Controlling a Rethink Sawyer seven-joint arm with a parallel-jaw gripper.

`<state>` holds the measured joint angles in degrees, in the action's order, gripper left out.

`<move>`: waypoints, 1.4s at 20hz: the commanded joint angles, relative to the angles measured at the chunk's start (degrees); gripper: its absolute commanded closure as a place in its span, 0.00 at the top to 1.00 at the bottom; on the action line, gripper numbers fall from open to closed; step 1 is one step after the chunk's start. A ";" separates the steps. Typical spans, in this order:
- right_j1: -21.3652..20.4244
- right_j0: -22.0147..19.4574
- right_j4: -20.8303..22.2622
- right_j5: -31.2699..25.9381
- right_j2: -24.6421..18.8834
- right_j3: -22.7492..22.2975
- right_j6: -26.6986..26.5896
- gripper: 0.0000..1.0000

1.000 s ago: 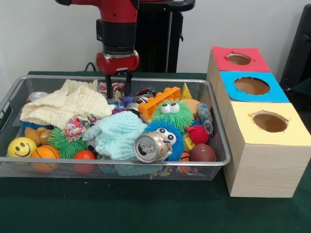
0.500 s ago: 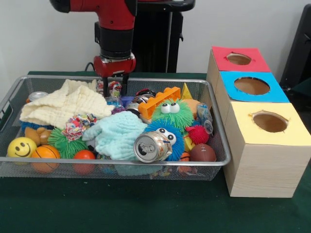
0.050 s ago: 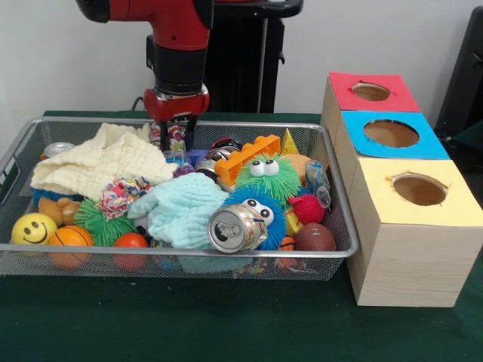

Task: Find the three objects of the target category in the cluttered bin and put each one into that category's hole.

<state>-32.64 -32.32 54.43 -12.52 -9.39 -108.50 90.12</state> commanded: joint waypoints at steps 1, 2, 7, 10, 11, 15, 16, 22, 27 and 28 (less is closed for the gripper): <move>2.39 0.16 -0.99 -11.25 -1.92 4.70 -4.28 0.00; 2.37 0.08 -1.00 -11.41 -1.99 4.68 -4.45 0.00; 1.83 0.76 -1.10 -11.89 -2.47 4.41 -3.94 0.00; 0.80 1.21 -1.12 -11.05 -2.52 3.92 -3.14 0.00; -0.26 1.10 -1.85 -11.45 -3.06 3.27 -3.37 0.00; -8.67 -0.38 -6.83 -13.37 -7.05 -2.65 -5.40 0.00; -10.96 -0.92 -7.94 -13.18 -8.10 -4.43 -5.63 0.00; -22.27 -0.86 -14.72 -14.38 -12.55 -11.97 -5.46 0.00; -28.83 -4.62 -22.97 -13.91 -20.23 -17.53 -6.06 0.00; -29.48 -5.31 -24.41 -12.93 -22.14 -18.32 -5.54 0.00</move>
<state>-52.97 -34.62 38.50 -20.75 -19.00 -119.18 90.11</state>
